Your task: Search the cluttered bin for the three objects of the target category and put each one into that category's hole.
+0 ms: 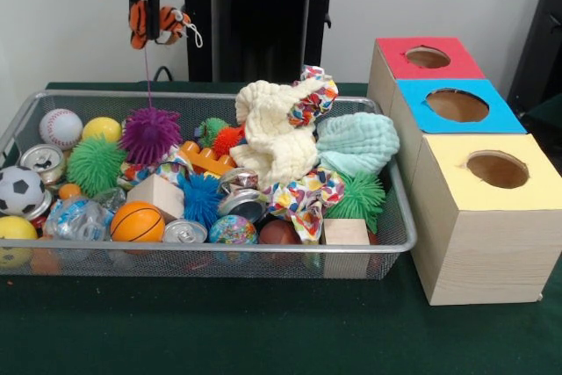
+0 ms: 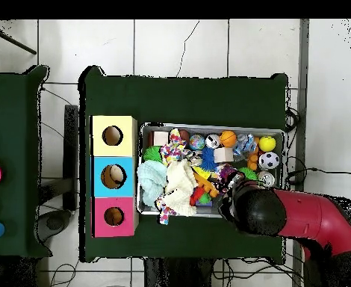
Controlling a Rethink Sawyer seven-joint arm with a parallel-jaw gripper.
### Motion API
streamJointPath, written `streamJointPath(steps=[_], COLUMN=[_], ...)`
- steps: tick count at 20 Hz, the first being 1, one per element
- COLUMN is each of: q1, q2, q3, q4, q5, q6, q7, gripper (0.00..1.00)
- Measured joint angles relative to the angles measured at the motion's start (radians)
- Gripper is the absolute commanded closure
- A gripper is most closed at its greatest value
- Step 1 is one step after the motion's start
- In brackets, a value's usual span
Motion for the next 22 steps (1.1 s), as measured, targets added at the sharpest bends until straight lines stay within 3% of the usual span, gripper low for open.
streamJointPath(steps=[13, 22], q1=[-0.016, -0.01], q2=[0.007, 0.062], q3=[0.018, 0.02], q4=[0.0, -0.001], q5=[-0.005, -0.067], q6=[0.0, -0.007], q7=[0.0, 0.0], gripper=[1.0, 1.0])
